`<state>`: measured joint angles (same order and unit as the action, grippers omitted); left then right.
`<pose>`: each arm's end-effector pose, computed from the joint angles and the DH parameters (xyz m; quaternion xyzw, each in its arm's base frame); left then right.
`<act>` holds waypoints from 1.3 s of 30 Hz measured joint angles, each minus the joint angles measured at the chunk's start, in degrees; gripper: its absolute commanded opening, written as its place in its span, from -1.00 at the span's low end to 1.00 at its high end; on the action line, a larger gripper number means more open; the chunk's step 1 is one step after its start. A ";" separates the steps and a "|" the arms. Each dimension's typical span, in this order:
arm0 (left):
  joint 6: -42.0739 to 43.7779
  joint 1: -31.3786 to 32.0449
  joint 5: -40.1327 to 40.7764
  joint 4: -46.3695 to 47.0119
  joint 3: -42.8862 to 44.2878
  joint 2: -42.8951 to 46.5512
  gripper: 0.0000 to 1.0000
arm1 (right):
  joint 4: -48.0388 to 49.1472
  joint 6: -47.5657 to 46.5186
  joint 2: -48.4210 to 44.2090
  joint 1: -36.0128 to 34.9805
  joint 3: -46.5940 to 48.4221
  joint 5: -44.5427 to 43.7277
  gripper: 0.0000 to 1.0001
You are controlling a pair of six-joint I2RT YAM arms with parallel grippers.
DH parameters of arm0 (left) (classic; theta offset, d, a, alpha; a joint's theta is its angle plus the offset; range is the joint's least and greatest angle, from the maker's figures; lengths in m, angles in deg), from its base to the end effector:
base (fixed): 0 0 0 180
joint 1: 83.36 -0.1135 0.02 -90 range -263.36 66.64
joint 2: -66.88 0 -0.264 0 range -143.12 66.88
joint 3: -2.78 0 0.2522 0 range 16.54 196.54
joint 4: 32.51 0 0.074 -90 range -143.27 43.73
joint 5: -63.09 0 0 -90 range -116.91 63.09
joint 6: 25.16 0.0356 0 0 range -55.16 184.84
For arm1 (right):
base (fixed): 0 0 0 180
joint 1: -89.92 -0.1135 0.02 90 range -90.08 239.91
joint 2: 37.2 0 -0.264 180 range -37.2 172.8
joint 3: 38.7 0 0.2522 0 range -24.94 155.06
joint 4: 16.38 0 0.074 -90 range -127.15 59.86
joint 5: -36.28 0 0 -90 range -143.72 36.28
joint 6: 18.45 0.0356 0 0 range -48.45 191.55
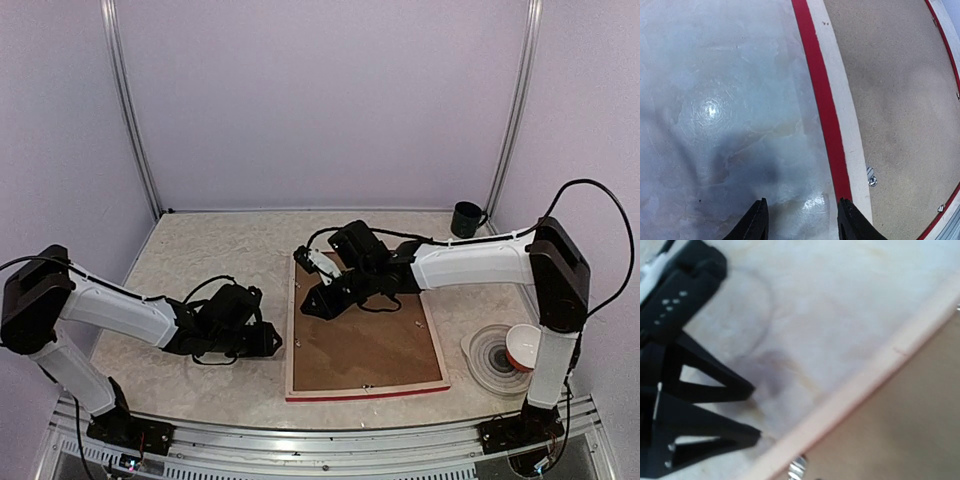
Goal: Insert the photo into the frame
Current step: Press the fastener onto the backboard.
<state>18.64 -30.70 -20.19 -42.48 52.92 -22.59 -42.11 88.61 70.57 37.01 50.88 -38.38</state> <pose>0.1755 -0.2232 0.1347 0.0324 0.9356 -0.2280 0.2675 0.2447 0.3393 0.2110 -0.3304 0.8517 0.3230 0.2474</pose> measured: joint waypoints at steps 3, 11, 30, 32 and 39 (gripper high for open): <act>-0.37 0.00 -0.13 0.76 -0.87 -0.46 -0.07 | 0.66 0.37 4.42 -0.68 2.27 2.56 -1.00; -0.81 0.02 -0.52 2.32 -1.03 -0.66 -0.07 | 0.94 1.53 9.46 -0.98 2.32 7.91 -1.00; -0.98 0.83 -0.90 4.02 -0.63 -2.08 -0.07 | 1.60 1.90 12.79 -1.09 2.29 13.84 -1.00; -1.01 0.87 -0.98 4.24 -0.63 -2.16 -0.07 | 1.60 1.92 12.81 -1.09 2.29 14.23 -1.00; -1.14 1.18 -1.53 4.96 -0.28 -2.80 -0.07 | 2.03 2.01 12.81 -1.09 2.32 15.10 -1.00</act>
<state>17.51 -29.52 -21.72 -37.51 52.64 -25.39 -40.08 90.62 83.38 35.92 53.19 -23.28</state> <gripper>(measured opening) 0.467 0.005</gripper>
